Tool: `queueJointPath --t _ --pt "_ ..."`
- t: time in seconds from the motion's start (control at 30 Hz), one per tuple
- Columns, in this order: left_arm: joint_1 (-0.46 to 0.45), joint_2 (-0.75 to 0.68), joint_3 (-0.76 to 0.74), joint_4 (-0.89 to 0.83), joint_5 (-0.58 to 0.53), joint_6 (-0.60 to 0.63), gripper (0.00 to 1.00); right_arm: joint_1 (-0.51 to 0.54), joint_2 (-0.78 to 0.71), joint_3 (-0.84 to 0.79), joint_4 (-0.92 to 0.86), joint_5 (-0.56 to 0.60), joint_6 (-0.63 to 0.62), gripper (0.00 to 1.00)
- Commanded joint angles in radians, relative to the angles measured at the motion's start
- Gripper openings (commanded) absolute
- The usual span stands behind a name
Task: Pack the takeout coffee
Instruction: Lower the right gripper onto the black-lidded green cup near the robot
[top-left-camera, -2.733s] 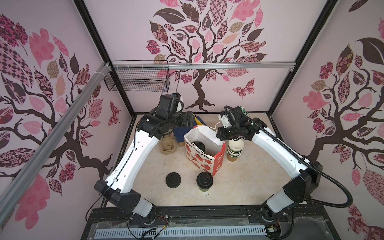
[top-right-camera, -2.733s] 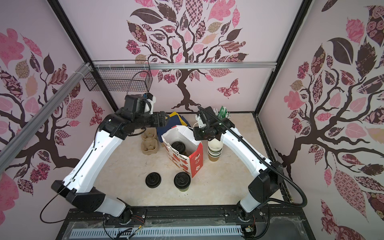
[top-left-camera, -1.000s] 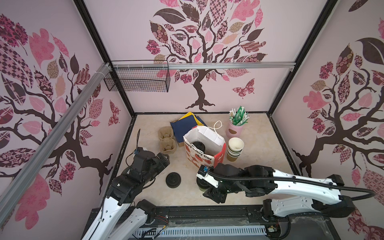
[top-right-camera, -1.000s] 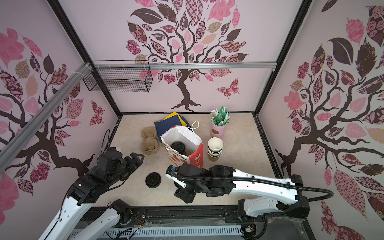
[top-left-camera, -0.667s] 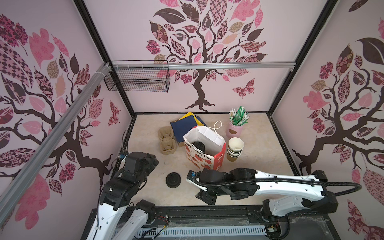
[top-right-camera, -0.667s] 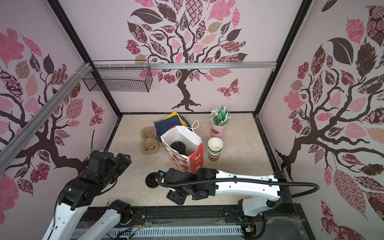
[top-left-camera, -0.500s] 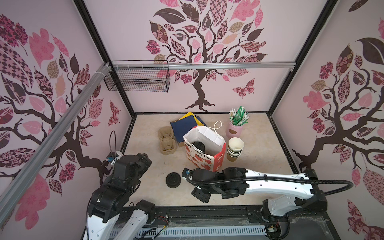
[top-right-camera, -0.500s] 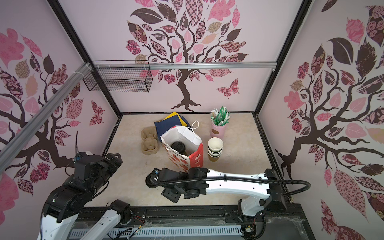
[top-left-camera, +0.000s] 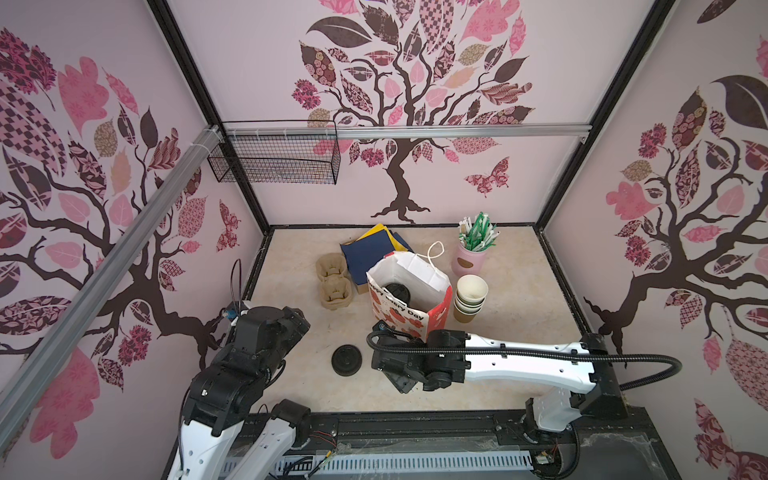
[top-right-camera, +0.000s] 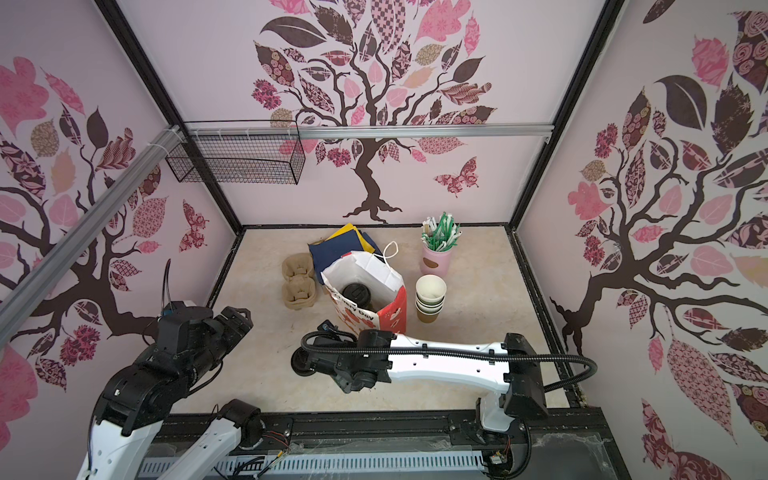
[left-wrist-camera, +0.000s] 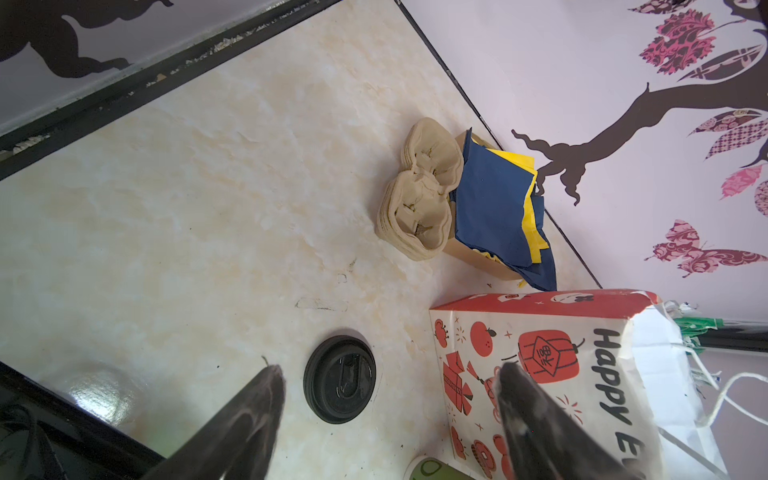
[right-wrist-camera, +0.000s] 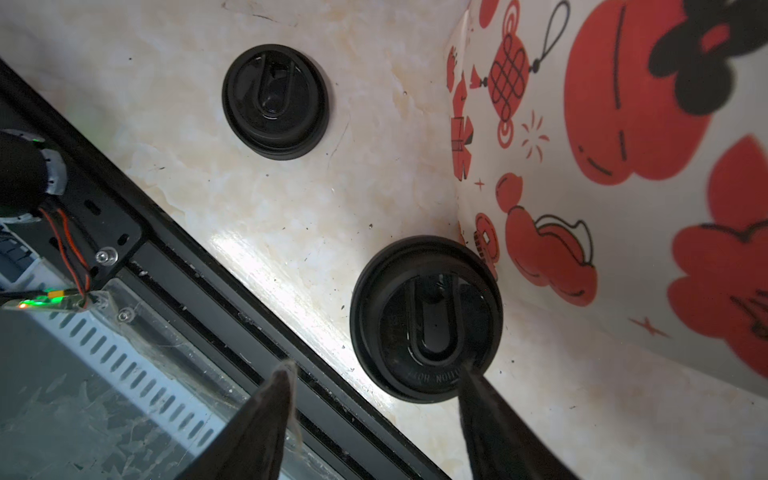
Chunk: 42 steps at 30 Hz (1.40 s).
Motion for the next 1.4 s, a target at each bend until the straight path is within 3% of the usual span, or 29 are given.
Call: queueJointPath --t 0.0,0.27,0.6,0.7,1.37 --pt "0.005 0.003 -0.02 0.025 0.021 0.03 0.83 0.001 0.043 0.0 -0.046 0.027 0.051 0.7" --pt "0.004 0.0 -0.027 0.029 0.032 0.038 0.83 -0.038 0.07 -0.01 -0.069 0.067 0.078 0.75" --pt "0.004 0.001 -0.048 0.056 0.04 0.033 0.83 -0.1 0.063 -0.051 -0.017 0.007 0.101 0.79" --pt "0.004 0.002 -0.047 0.06 0.032 0.029 0.83 -0.109 0.068 -0.058 -0.003 -0.008 0.085 0.86" --pt "0.005 0.042 -0.026 0.063 0.013 0.024 0.82 -0.144 0.044 -0.131 0.051 -0.107 0.014 0.82"
